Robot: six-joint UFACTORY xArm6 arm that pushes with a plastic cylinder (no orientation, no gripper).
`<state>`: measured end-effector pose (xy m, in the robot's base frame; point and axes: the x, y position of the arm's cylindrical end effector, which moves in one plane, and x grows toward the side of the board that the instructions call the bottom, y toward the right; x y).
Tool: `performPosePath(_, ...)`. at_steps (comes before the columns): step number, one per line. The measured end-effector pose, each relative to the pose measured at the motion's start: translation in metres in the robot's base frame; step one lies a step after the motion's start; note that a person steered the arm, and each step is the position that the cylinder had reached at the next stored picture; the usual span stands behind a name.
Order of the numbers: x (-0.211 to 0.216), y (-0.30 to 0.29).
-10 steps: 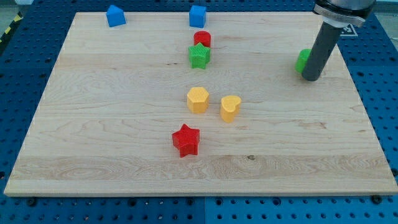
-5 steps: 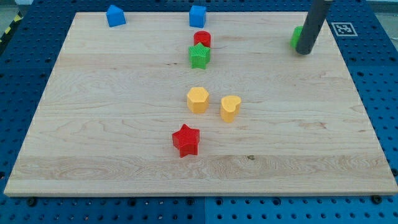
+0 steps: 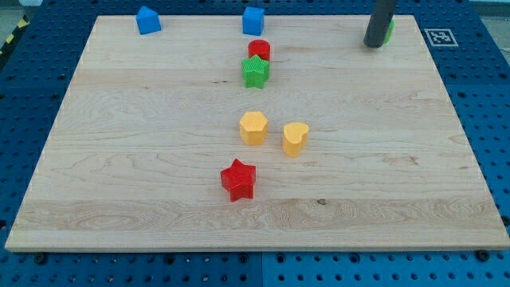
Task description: Move green circle towards top right
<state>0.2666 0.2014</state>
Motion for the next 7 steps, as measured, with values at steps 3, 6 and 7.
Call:
performPosePath(3, -0.025, -0.003)
performPosePath(6, -0.044, 0.003)
performPosePath(7, -0.045, 0.009)
